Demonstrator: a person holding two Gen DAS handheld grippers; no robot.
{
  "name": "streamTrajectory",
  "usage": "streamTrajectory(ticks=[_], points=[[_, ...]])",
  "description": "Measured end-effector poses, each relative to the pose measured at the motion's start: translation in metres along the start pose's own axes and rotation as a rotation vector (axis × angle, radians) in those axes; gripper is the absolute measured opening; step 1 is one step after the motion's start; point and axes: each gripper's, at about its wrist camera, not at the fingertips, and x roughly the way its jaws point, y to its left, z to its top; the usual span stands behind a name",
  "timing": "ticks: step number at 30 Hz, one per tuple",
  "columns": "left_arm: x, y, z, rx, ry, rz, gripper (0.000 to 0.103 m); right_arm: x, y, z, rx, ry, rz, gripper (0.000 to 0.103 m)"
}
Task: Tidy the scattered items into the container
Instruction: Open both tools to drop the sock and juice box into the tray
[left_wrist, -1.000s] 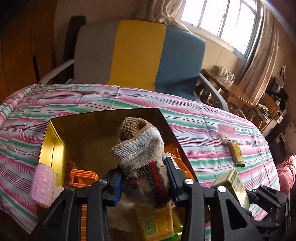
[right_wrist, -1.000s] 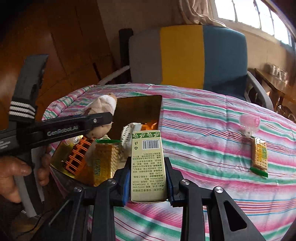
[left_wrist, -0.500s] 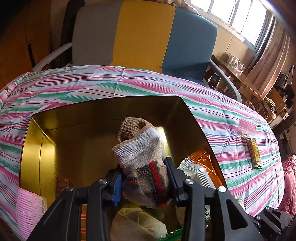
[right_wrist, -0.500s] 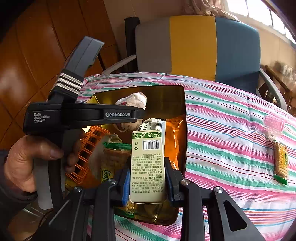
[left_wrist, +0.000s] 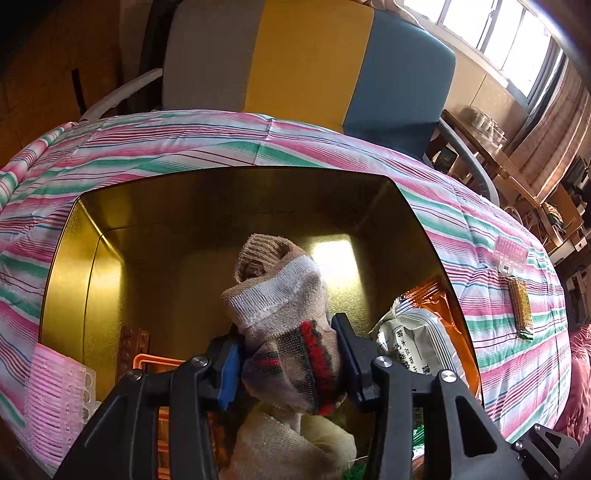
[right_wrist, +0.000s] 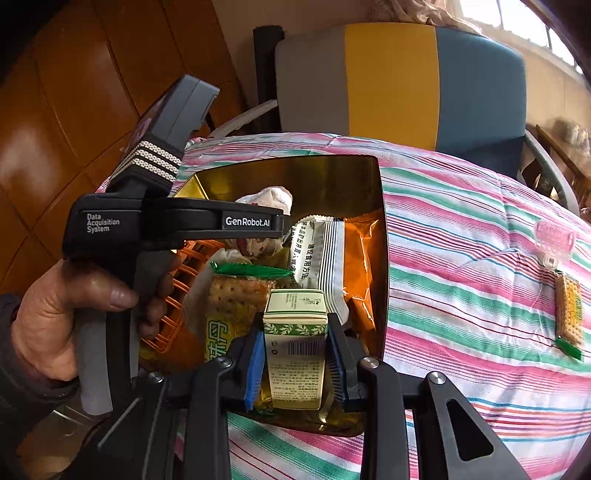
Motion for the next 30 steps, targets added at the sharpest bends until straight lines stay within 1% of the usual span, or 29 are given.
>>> streamTrajectory(ticks=[4, 7, 13, 16, 20, 22, 26, 28, 30], points=[[-0.004, 0.004, -0.002, -0.014, -0.003, -0.02, 0.054, -0.001, 0.0, -0.001, -0.001, -0.001, -0.004, 0.031], [-0.012, 0.004, -0.002, -0.011, -0.023, -0.05, 0.058, -0.004, 0.001, 0.0, 0.002, -0.01, 0.001, 0.033], [-0.034, 0.013, -0.003, -0.062, -0.062, -0.077, 0.059, -0.009, 0.003, 0.001, 0.008, -0.021, 0.006, 0.035], [-0.046, 0.014, -0.009, -0.067, -0.082, -0.074, 0.059, -0.012, 0.002, 0.0, 0.024, -0.026, 0.014, 0.035], [-0.065, 0.009, -0.018, -0.066, -0.114, -0.079, 0.061, -0.028, 0.002, -0.002, 0.046, -0.058, 0.027, 0.035], [-0.074, 0.002, -0.024, -0.052, -0.13, -0.079, 0.062, -0.037, -0.001, -0.004, 0.06, -0.073, 0.024, 0.036], [-0.085, -0.022, -0.032, 0.009, -0.142, -0.092, 0.063, -0.051, -0.019, -0.012, 0.116, -0.097, -0.004, 0.042], [-0.086, -0.038, -0.033, 0.038, -0.135, -0.114, 0.064, -0.058, -0.035, -0.018, 0.158, -0.104, -0.034, 0.048], [-0.087, -0.054, -0.033, 0.068, -0.127, -0.135, 0.064, -0.063, -0.054, -0.027, 0.203, -0.107, -0.075, 0.053]])
